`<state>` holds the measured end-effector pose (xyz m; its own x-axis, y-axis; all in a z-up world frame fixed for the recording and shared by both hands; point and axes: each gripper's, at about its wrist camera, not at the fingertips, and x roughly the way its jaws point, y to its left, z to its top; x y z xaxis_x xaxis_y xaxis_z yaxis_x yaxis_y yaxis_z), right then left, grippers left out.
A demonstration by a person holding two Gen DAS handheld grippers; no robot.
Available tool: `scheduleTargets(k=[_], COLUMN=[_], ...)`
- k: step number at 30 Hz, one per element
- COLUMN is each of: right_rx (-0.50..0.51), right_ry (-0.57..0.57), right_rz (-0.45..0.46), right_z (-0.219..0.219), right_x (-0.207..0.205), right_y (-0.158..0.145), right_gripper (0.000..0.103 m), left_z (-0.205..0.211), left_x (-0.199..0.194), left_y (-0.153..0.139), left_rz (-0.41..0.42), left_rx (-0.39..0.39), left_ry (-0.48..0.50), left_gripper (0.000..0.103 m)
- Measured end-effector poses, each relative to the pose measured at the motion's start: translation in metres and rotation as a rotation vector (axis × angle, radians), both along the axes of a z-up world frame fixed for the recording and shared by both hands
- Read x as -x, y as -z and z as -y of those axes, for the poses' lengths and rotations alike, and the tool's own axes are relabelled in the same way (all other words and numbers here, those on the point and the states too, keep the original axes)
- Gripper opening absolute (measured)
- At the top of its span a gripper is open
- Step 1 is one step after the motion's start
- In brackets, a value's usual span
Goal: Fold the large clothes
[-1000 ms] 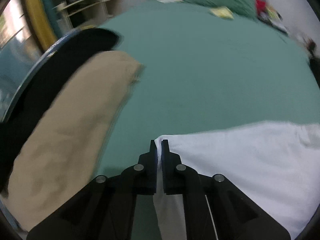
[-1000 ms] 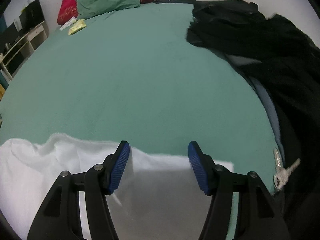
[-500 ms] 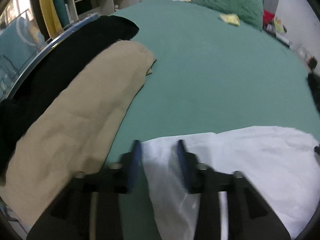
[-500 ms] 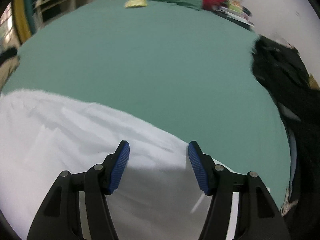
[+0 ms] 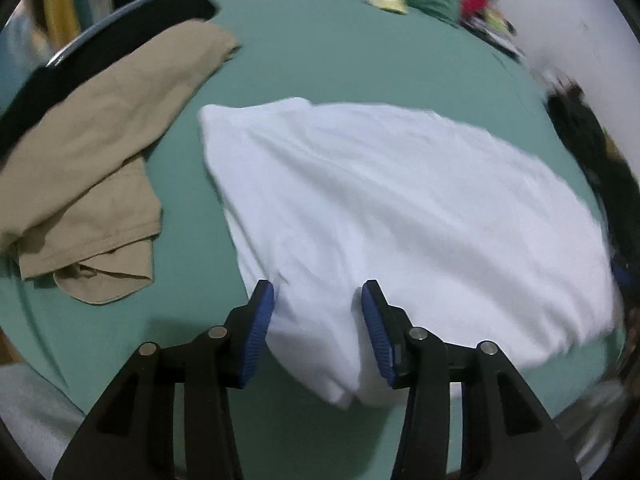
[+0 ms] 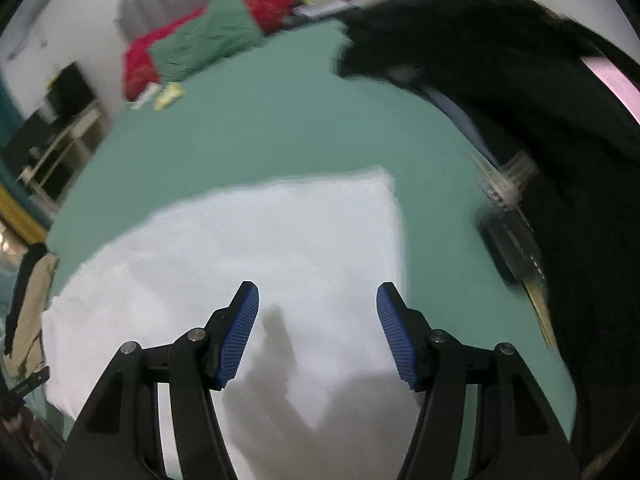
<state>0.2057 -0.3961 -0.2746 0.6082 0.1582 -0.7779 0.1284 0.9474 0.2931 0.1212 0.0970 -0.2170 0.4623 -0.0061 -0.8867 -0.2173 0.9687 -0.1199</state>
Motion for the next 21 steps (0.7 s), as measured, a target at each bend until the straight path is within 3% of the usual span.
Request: scheduleTargets(k=[1, 5, 6, 7, 8, 15, 18, 21], right_rx=[0.001, -0.116, -0.096, -0.077, -0.090, -0.096, -0.075, -0.055], right_ry=[0.019, 0.023, 0.002, -0.023, -0.047, 0.034, 0.017, 0.018], right_rz=[-0.025, -0.073, -0.073, -0.077, -0.079, -0.032, -0.062, -0.069], right_z=[0.003, 0.006, 0.001, -0.004, -0.008, 0.014, 0.008, 0.005], right_x=[0.008, 0.030, 0.030, 0.029, 0.030, 0.057, 0.059, 0.059], right_y=[0.004, 0.024, 0.024, 0.025, 0.026, 0.013, 0.019, 0.020], right_gripper=[0.061, 0.059, 0.032, 0.015, 0.009, 0.006, 0.006, 0.007], left_z=[0.000, 0.002, 0.002, 0.002, 0.002, 0.000, 0.005, 0.005], left_x=[0.002, 0.012, 0.012, 0.014, 0.014, 0.019, 0.015, 0.018], left_y=[0.001, 0.000, 0.000, 0.000, -0.001, -0.018, -0.008, -0.013], left_rz=[-0.011, -0.013, -0.011, -0.007, -0.002, 0.021, -0.026, -0.019], left_rx=[-0.005, -0.006, -0.006, -0.003, 0.002, 0.020, 0.007, 0.013], left_ry=[0.006, 0.004, 0.002, 0.001, -0.006, -0.021, -0.011, -0.014], left_gripper=[0.009, 0.005, 0.005, 0.005, 0.005, 0.005, 0.005, 0.005])
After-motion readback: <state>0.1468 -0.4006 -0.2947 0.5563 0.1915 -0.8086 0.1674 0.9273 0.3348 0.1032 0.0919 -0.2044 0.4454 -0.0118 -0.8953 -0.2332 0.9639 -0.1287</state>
